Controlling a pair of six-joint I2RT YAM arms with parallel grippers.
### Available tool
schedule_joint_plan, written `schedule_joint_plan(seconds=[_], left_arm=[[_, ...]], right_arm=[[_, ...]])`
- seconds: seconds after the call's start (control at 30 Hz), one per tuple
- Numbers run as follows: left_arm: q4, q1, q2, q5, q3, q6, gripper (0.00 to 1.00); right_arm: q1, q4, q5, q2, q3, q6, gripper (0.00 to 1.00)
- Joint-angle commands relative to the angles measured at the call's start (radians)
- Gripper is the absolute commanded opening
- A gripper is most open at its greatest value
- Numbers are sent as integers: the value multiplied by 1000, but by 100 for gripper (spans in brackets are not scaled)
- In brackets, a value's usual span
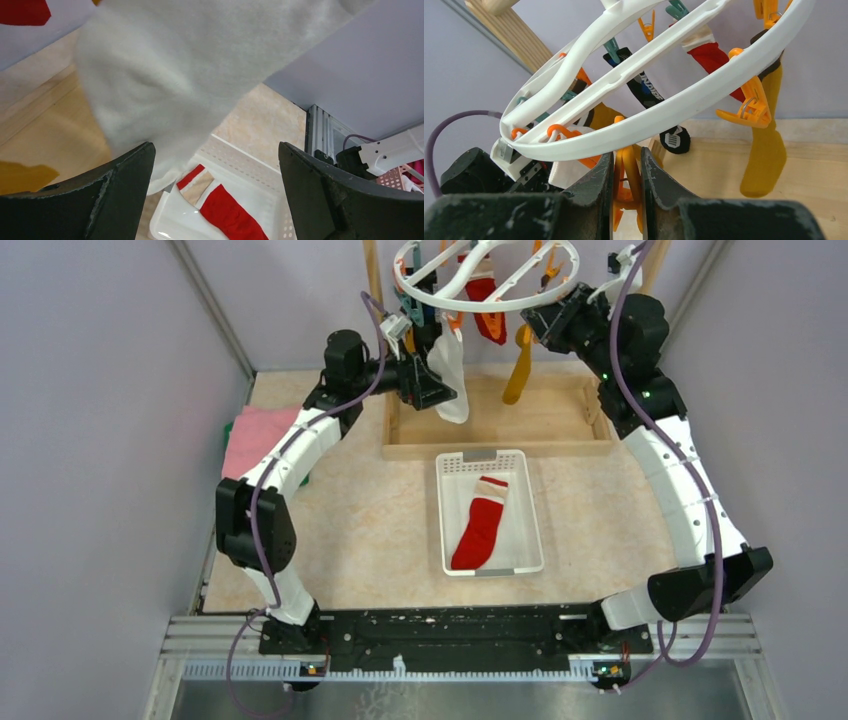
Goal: Remove the socks clipped to the hanger
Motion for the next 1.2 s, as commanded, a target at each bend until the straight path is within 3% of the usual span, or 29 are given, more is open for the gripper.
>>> schedule_joint_plan(seconds=[0.0, 0.07, 0.23, 0.3, 0.4, 0.6, 0.8, 0.93, 1.03, 1.1, 1.17], left_arm=[[76, 8, 25, -17, 5, 17, 99], [67, 8, 24, -40, -7, 31, 99], [4, 9, -6, -48, -22, 77, 96], [-15, 9, -21, -54, -37, 92, 96], [-37, 9, -30, -77, -49, 117, 95], [-34, 7, -24, -73, -47, 99, 95], [-54, 8, -48, -61, -43, 98, 94], [-66, 7, -64, -54, -55, 93, 94], [-78, 8, -74, -56, -55, 96, 94], [-97, 8, -79, -61, -49, 106, 93], [-117, 8, -86, -68, -46, 116, 93]], right_arm=[[-22, 8, -21, -32, -9, 28, 10], [-23, 11, -30, -31, -12, 25, 14], [-23, 37, -67, -63, -101, 1, 75], [-23, 81, -85, -102, -204, 4, 85], [-20, 185, -102, -178, -385, 10, 93], [23, 349, -156, -230, -555, -58, 96], [26, 399, -333, -69, -429, -152, 94], [28, 424, -339, -11, -384, -178, 89], [29, 431, -374, 12, -365, -169, 79], [36, 434, -405, 32, -356, -148, 63], [58, 434, -411, 49, -348, -146, 56]])
